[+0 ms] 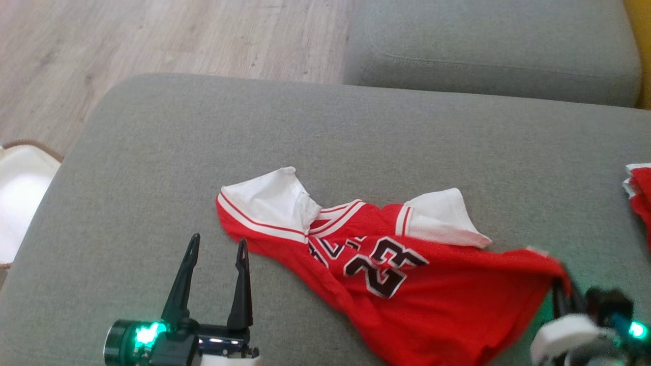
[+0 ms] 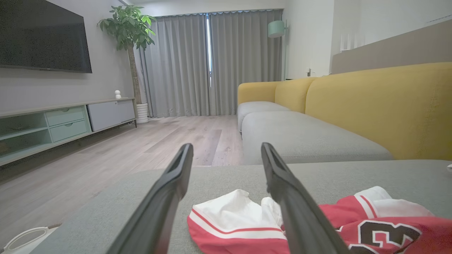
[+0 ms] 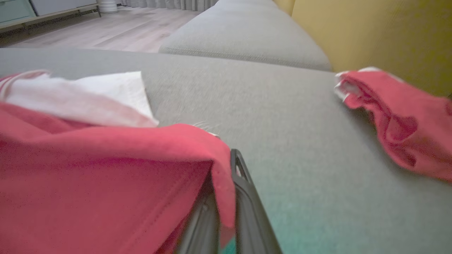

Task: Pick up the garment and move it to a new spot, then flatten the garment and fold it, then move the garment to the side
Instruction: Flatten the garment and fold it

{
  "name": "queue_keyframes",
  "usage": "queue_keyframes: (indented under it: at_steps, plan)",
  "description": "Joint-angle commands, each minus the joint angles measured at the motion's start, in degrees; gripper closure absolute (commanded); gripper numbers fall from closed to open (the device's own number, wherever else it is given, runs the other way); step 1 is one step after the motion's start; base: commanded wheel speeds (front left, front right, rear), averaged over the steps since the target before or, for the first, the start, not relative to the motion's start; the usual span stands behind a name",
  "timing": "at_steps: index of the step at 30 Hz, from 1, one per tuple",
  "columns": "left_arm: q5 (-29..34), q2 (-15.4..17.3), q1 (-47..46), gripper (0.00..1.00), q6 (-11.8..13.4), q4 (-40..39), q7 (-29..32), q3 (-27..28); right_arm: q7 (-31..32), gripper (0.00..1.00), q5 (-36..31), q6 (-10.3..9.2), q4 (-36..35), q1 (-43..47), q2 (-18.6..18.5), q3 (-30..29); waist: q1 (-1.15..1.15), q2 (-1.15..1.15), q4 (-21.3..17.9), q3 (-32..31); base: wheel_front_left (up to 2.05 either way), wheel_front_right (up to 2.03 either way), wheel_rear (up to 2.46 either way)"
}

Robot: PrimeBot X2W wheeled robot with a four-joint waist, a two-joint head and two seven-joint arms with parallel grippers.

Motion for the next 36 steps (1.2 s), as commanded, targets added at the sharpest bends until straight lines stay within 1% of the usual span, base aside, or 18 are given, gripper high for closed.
queue_keyframes:
  at_steps: [1,4,7,12,16,17,18,22,25,27,31,33,36]
  plan:
    - [0.58,-0.09,-1.41,0.00,0.48,-2.05,-0.29,1.21,-0.64,1.00,-2.16,0.39,-2.30,-3.95,-0.63,-0.22,0.00,0.00,0.58,0.62,0.00,0.00,0.00]
    - [0.53,-0.09,-2.05,0.00,0.49,-2.07,-0.29,0.59,-0.64,1.00,-5.77,0.39,-3.22,-9.52,-1.34,-3.28,0.00,0.00,1.02,1.89,0.00,0.00,0.00]
    - [0.30,-0.09,-3.03,0.00,0.16,-2.03,-0.29,-0.08,-0.64,1.00,-8.36,0.39,-2.75,-16.30,-3.33,-5.98,0.00,0.00,1.33,3.45,0.00,0.00,0.00]
    - [0.14,-0.09,-5.34,0.00,-1.16,-1.52,-0.29,-1.59,-0.64,1.00,-12.22,0.39,-0.11,-27.04,-6.57,-9.01,0.00,0.00,2.42,6.53,0.00,0.00,0.00]
    - [-0.31,-0.09,-6.90,0.00,-1.75,-1.30,-0.29,-2.51,-0.64,1.00,-14.63,0.39,3.86,-33.35,-8.00,-10.30,0.00,0.00,2.89,8.49,0.00,0.00,0.00]
    - [-0.41,-0.09,-7.18,0.00,-1.90,-1.15,-0.29,-2.79,-0.64,0.13,-15.25,0.39,5.42,-34.27,-8.11,-10.55,0.00,0.00,2.92,8.67,0.00,0.00,0.00]
    - [-0.47,-0.09,-7.47,0.00,-1.96,-1.00,-0.29,-3.01,-0.64,0.00,-15.80,0.39,6.40,-35.00,-8.03,-10.71,0.00,0.00,2.88,8.80,0.00,0.00,0.00]
    - [-1.18,-0.09,-9.17,0.00,-2.03,0.41,-0.29,-2.85,-0.64,0.00,-16.30,0.39,7.78,-34.98,-6.15,-10.55,0.00,0.00,1.85,8.77,0.00,0.00,0.00]
    - [-1.59,0.06,-11.54,0.00,-2.99,3.25,-0.29,-1.84,-0.64,0.00,-15.86,0.39,5.19,-32.17,-4.36,-9.16,0.00,0.00,0.30,8.45,0.00,0.00,0.00]
    - [-1.96,0.60,-13.60,0.00,-3.96,6.61,-0.29,-0.93,-0.64,0.00,-14.87,0.39,3.13,-29.55,-3.20,-7.61,0.00,0.00,-1.03,8.26,0.00,0.00,0.00]
    - [-2.64,2.05,-19.26,0.00,-6.11,17.25,-0.13,0.20,-0.64,0.00,-12.35,0.39,-0.74,-23.43,-1.83,-3.66,0.00,0.00,-3.66,8.00,0.00,0.00,0.00]
    - [-3.46,2.28,-23.32,0.00,-6.95,22.71,2.33,0.78,-0.64,0.00,-11.21,0.39,-2.63,-20.50,-1.50,-2.01,0.00,0.00,-4.83,8.05,0.00,0.00,0.00]
    - [-3.48,2.34,-30.01,0.00,-7.06,27.64,8.10,0.93,-0.64,0.00,-9.55,0.39,-5.61,-16.14,-1.14,-0.98,0.00,0.00,-6.22,8.17,0.00,0.00,0.00]
